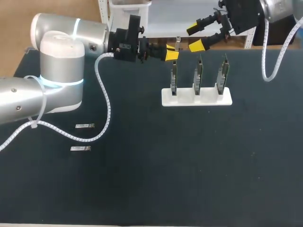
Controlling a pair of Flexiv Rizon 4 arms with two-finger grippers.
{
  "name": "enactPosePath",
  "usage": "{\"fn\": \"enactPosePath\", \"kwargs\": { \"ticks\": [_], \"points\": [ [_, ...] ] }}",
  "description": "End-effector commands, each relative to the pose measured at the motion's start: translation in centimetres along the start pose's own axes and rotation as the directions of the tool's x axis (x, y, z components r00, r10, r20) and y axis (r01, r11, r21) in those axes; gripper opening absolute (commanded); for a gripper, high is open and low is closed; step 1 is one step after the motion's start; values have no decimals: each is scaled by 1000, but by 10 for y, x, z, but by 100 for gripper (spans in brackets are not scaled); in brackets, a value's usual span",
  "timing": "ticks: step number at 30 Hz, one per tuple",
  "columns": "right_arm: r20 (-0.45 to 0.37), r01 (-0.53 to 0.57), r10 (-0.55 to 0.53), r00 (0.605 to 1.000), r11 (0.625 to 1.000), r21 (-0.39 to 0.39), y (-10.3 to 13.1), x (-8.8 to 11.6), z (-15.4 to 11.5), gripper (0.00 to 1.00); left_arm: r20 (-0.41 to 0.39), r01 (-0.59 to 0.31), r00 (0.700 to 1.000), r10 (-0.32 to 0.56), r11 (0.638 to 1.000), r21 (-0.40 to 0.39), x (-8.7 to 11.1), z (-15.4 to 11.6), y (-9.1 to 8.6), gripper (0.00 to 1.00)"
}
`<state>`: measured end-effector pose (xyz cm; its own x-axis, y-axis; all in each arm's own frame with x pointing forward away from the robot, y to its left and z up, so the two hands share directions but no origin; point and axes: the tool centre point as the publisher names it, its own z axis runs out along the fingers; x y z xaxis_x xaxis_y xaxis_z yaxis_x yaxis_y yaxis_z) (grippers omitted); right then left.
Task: Pick up the optical module with the left hand, and insert it into the network port with the right hand.
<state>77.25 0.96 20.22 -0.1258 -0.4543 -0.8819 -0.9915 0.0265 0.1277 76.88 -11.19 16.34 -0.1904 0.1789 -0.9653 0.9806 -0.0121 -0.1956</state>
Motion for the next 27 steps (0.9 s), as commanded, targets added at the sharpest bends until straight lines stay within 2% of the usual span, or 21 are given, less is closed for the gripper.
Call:
{"fn": "enactPosePath", "kwargs": {
  "ticks": [1,12,27],
  "points": [
    [-3,3,-3,1000,1000,4,2,-2,5,100,0,0,1000,0,1000,-1,0,0,0,0],
    [1,8,-8,1000,999,-42,2,-10,15,100,0,0,1000,0,1000,-1,0,0,0,0],
    [-2,5,-6,1000,1000,-30,0,-15,26,100,0,0,1000,0,1000,-1,0,0,0,0]
  ]
}}
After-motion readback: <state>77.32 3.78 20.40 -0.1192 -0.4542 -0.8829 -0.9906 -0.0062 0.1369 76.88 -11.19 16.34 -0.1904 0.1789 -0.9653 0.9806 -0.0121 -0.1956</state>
